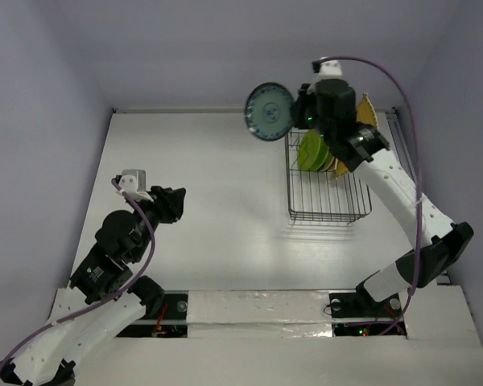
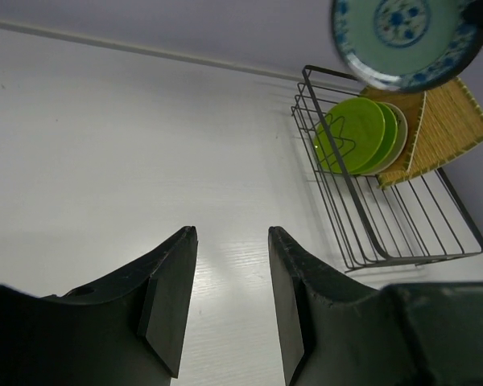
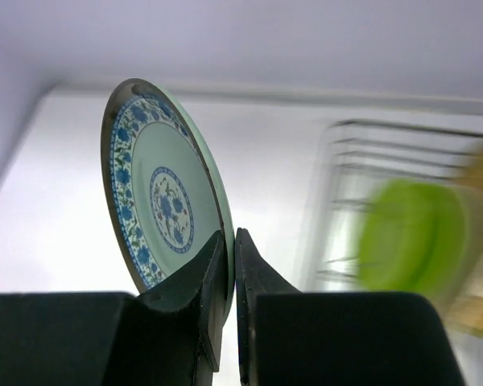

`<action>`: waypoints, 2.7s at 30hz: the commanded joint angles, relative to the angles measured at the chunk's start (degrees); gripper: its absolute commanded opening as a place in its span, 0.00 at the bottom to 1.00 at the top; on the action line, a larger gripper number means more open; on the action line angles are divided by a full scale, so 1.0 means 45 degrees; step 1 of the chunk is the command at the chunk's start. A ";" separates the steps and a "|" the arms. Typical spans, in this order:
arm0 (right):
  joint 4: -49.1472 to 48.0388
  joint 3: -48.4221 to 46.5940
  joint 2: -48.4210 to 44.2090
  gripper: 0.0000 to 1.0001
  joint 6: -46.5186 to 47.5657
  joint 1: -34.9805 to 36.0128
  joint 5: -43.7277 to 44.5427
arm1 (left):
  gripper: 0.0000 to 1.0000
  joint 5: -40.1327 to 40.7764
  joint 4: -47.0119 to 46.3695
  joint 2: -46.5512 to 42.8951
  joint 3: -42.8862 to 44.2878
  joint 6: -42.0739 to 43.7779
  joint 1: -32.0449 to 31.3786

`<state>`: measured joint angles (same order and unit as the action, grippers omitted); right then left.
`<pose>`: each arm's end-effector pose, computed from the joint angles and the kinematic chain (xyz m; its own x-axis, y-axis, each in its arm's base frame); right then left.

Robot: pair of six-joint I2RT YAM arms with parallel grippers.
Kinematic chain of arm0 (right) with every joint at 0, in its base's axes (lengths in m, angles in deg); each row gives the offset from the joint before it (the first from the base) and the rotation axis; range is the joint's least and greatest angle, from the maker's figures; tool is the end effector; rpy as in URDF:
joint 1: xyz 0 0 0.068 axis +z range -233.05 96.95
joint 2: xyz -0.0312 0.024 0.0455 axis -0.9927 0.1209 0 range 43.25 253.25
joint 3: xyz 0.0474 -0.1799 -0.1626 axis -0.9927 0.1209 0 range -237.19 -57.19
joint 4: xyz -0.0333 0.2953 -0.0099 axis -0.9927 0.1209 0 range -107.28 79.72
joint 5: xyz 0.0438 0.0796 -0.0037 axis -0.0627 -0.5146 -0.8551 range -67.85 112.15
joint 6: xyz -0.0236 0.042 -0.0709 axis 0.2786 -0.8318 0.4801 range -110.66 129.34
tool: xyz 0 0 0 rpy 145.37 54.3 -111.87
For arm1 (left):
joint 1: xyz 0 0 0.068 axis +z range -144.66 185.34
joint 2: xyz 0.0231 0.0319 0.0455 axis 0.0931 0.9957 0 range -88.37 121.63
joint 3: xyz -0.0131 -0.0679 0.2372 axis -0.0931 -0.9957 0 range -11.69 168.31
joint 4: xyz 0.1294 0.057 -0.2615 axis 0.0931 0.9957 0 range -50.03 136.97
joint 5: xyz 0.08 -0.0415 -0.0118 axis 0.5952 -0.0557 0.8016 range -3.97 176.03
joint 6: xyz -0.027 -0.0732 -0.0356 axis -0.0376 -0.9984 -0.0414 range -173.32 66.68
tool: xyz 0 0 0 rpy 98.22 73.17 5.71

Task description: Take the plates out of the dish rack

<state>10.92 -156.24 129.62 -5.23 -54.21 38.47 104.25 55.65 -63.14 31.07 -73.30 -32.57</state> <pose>0.3686 0.1788 0.4318 -0.2837 0.1193 -0.9514 -0.1596 0.9725 0.1696 0.1745 -0.1060 0.3617 -0.0912 -0.3403 -0.9359 0.3256 0.8779 -0.3510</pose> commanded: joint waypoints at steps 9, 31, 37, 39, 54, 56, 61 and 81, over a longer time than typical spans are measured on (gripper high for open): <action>-0.3181 0.1480 0.3521 0.00 -0.2210 0.4117 -0.4230 | 0.38 0.0951 -0.0360 -0.0861 -0.0128 -0.0089 0.0143; -0.4315 0.6247 0.5085 0.22 -0.2915 0.5193 -0.4486 | 0.38 0.0444 -0.0516 -0.0608 -0.0147 -0.0031 0.0378; -0.4237 0.6385 0.4714 0.39 -0.2876 0.5193 -0.3880 | 0.38 0.0463 -0.0477 -0.0627 -0.0167 -0.0050 0.0378; -0.4120 0.6404 0.4344 0.46 -0.2876 0.5193 -0.3704 | 0.38 0.0463 -0.0458 -0.0608 -0.0148 -0.0050 0.0378; -0.1855 0.5526 -0.0794 0.00 -0.1393 0.1545 -0.0271 | 0.38 0.0385 -0.0457 -0.0627 -0.0167 -0.0050 0.0378; -0.1350 0.5254 -0.0775 0.00 -0.0983 0.0685 0.0433 | 0.38 0.0327 -0.0438 -0.0647 -0.0167 -0.0070 0.0378; -0.0840 0.4434 -0.0171 0.11 -0.0299 -0.1660 0.1257 | 0.38 0.0249 -0.0516 -0.0530 -0.0167 -0.0050 0.0378; -0.0408 0.1737 0.3658 0.34 0.0796 -0.3048 0.0692 | 0.38 -0.0103 -0.0595 -0.0275 -0.0186 0.0028 0.0495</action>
<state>9.74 -145.48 145.53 -2.83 -67.37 42.62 104.36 55.63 -65.17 30.92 -73.39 -30.56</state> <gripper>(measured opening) 0.337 0.379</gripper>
